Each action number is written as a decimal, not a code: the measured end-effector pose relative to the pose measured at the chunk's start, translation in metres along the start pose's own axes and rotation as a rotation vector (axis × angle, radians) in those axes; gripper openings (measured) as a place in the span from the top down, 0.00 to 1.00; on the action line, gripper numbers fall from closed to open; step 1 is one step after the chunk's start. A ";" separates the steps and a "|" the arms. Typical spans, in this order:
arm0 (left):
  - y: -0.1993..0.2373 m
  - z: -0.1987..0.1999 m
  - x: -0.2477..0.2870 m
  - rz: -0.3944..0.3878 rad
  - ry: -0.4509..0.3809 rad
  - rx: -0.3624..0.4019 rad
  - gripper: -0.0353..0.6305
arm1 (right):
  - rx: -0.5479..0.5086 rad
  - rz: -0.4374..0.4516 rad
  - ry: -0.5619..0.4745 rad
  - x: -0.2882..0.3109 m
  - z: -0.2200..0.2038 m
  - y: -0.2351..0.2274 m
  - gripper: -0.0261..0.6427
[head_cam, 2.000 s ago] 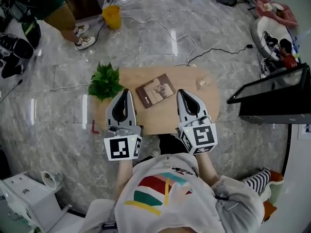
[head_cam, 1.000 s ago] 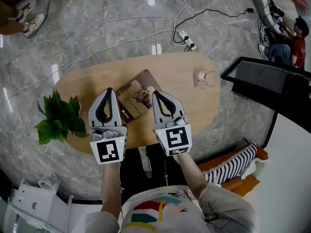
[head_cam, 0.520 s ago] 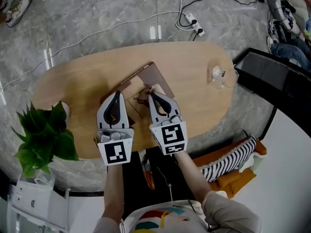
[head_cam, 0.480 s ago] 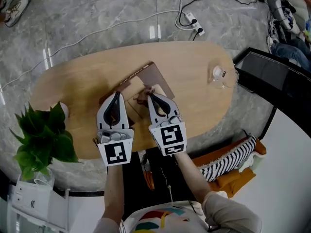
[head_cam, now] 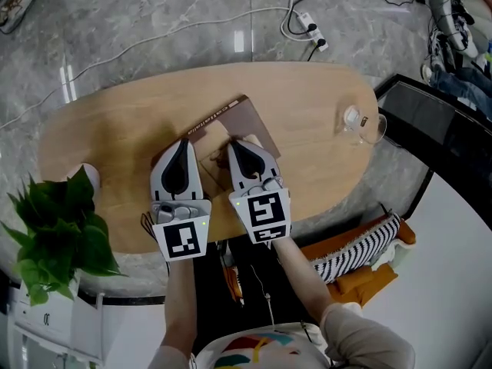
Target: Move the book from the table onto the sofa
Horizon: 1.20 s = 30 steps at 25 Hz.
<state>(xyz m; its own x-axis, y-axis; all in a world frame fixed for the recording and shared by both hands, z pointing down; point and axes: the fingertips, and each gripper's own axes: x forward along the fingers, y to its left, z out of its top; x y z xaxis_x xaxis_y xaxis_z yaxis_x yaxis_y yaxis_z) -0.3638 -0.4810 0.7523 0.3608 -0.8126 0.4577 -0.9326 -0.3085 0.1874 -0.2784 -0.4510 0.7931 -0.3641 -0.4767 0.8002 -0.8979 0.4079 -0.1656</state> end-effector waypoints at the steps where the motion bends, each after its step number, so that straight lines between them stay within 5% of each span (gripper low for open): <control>1: 0.001 0.000 0.002 -0.002 0.001 -0.004 0.94 | -0.004 -0.001 -0.003 0.001 0.001 0.000 0.95; 23: 0.024 0.036 0.055 -0.007 -0.103 0.091 0.94 | -0.124 -0.020 -0.111 0.045 0.069 -0.010 0.95; 30: 0.039 0.054 0.069 0.019 -0.140 0.013 0.94 | -0.147 -0.025 -0.131 0.063 0.097 -0.014 0.95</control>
<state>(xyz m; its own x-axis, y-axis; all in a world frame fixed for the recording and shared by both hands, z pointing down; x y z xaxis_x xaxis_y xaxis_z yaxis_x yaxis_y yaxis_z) -0.3762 -0.5760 0.7441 0.3387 -0.8791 0.3353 -0.9397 -0.2979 0.1681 -0.3130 -0.5620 0.7897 -0.3799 -0.5816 0.7193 -0.8649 0.4991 -0.0532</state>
